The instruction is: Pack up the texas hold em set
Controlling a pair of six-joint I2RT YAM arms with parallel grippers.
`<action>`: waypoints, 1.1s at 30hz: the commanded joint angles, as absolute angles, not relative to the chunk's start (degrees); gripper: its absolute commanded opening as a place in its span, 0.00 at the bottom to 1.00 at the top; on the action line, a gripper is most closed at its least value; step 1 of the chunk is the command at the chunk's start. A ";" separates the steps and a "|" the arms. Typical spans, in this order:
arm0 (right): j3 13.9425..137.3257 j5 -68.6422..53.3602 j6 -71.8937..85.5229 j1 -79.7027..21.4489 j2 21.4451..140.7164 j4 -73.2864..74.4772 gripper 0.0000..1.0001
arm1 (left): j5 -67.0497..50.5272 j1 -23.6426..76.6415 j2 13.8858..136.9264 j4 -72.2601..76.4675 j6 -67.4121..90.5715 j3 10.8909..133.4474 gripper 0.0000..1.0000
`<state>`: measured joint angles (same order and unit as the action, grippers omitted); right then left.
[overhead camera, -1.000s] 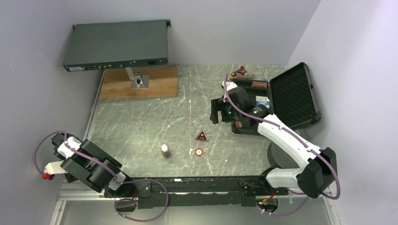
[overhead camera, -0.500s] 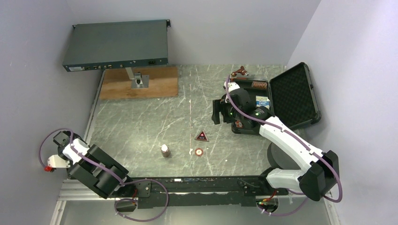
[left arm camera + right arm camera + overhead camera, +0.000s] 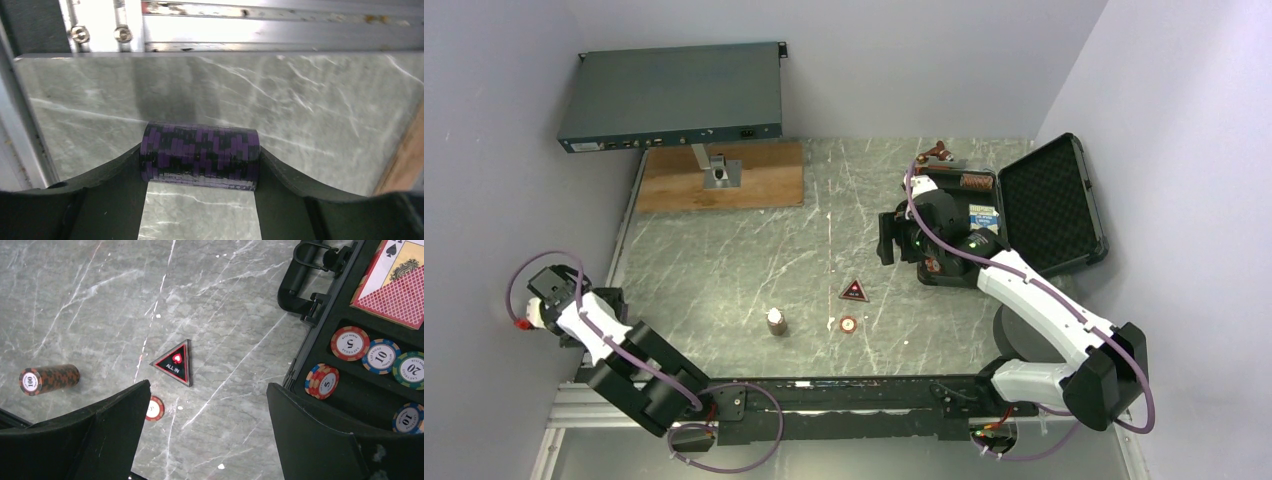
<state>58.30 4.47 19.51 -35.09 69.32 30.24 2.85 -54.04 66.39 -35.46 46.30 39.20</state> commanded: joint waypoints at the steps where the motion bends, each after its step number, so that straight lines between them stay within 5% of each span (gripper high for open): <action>1: 57.92 6.25 20.27 -35.41 68.15 27.32 0.89 | -7.41 -53.88 60.92 -31.28 38.22 40.97 0.00; 11: 58.15 7.84 21.98 -35.42 68.37 24.47 0.89 | -23.32 -50.44 50.24 -30.71 26.89 40.56 0.00; 33: 58.42 15.07 22.99 -35.38 66.05 22.15 0.89 | -21.57 -17.16 42.87 -26.98 22.63 45.81 0.00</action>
<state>57.63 10.59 22.70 -35.09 68.12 24.77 -19.88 -22.17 43.33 -33.08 24.03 40.47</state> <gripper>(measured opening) 0.890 0.702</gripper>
